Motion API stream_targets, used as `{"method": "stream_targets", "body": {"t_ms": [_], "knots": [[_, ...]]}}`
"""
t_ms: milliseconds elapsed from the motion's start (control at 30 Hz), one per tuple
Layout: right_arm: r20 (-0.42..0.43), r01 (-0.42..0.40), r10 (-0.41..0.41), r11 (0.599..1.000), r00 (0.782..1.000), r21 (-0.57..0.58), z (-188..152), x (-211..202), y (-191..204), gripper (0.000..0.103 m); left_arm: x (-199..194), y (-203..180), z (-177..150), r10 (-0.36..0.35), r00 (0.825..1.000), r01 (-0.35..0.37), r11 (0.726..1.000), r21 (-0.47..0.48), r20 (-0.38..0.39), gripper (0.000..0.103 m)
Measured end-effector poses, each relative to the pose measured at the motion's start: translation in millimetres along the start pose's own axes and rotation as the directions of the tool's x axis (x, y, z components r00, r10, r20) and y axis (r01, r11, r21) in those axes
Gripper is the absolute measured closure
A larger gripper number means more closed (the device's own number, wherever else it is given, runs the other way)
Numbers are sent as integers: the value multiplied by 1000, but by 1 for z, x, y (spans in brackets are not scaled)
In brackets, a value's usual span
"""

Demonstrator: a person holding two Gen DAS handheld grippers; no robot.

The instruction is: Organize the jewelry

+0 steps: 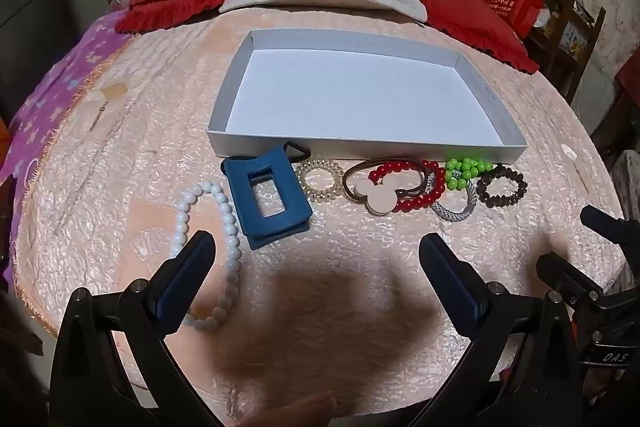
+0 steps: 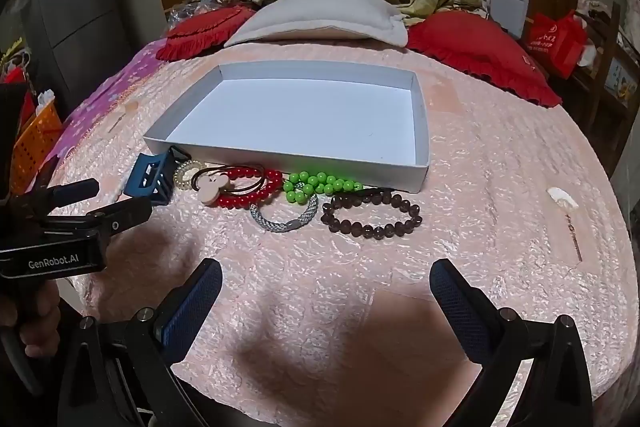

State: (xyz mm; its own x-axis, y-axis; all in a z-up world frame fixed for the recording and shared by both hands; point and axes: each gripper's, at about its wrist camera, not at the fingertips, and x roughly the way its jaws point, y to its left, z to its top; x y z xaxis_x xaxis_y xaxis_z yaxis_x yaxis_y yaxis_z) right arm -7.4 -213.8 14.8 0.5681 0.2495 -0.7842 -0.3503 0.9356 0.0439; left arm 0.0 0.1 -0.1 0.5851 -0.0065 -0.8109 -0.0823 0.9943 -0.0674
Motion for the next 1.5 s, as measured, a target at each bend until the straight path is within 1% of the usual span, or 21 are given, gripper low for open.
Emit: {"method": "stream_targets", "body": {"t_ms": [167,200,300,333,433,1500], "knots": [[21,2,-2,1000,1000,-16,-4,-5,2,0,0,1,0,5,1000,-5,1000,0,-2,1],[2,-7,7,1000,1000,-10,-1,-2,4,0,0,1,1,6,1000,-6,1000,0,-3,1],[0,-7,7,1000,1000,6,1,3,8,0,0,3,1,10,1000,-10,1000,1,-2,1],[5,-12,12,1000,1000,17,0,-1,0,0,0,4,1,9,1000,-9,1000,1,-1,1],[-1,-7,7,999,1000,34,0,1,-3,0,1,3,0,11,1000,-11,1000,0,-1,1],[-8,-1,1,1000,1000,28,0,2,-2,0,-1,1,2,17,1000,-17,1000,4,5,1]]}}
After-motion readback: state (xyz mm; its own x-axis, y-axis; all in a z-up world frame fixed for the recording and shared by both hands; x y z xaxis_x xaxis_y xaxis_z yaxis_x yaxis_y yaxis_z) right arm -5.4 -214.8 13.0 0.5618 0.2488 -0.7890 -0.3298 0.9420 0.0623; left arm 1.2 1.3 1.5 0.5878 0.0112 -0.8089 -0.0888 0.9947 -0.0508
